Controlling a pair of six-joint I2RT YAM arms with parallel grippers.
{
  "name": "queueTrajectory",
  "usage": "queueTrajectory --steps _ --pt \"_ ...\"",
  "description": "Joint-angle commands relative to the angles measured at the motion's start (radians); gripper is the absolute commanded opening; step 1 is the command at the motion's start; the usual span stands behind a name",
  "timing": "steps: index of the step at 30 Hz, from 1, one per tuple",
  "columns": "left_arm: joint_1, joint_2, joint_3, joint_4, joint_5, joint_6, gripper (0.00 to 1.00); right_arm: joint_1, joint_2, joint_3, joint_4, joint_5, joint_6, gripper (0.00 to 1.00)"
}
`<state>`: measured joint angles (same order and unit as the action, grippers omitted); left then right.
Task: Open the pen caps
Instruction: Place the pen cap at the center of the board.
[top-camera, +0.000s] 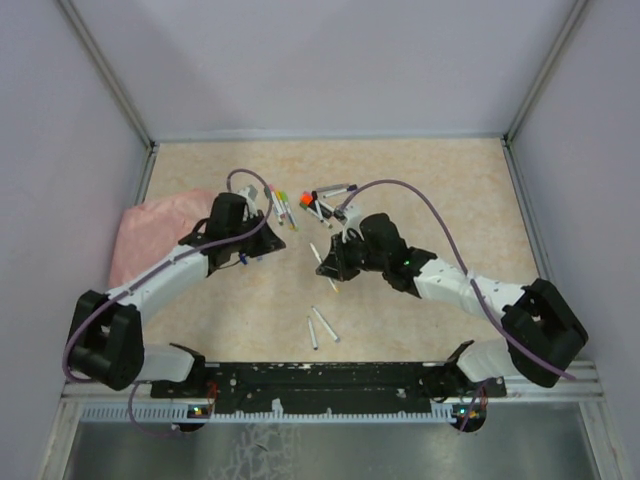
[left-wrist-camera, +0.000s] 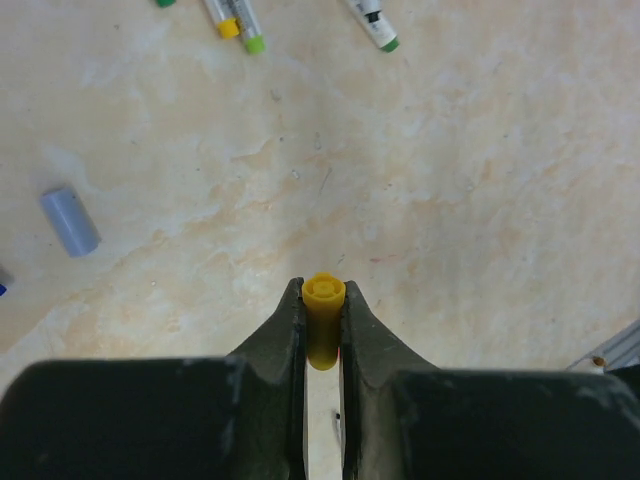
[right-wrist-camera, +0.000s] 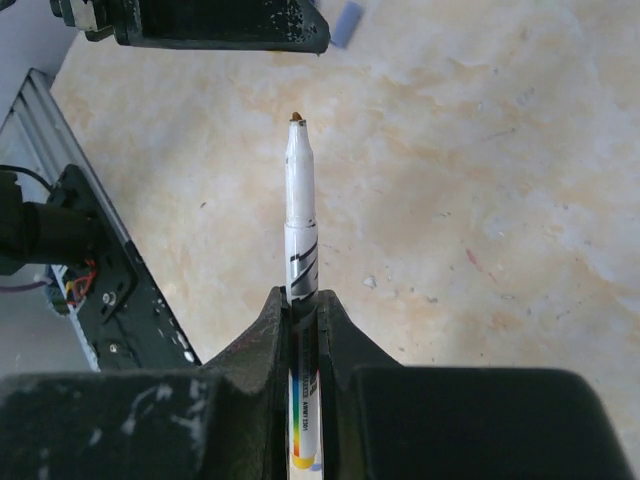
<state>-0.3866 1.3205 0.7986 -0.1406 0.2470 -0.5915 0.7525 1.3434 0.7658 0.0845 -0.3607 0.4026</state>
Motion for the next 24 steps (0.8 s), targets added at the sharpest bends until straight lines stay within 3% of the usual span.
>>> queueTrajectory --steps 1,5,24 --pt "-0.062 0.075 0.098 -0.139 -0.231 0.013 0.0 0.005 -0.069 -0.03 -0.034 0.079 -0.021 0.0" --pt "-0.108 0.186 0.182 -0.239 -0.341 -0.011 0.0 0.005 -0.095 -0.074 -0.042 0.098 -0.008 0.0" --pt "-0.16 0.422 0.295 -0.292 -0.445 0.039 0.01 0.005 -0.079 -0.117 -0.059 0.097 -0.011 0.0"
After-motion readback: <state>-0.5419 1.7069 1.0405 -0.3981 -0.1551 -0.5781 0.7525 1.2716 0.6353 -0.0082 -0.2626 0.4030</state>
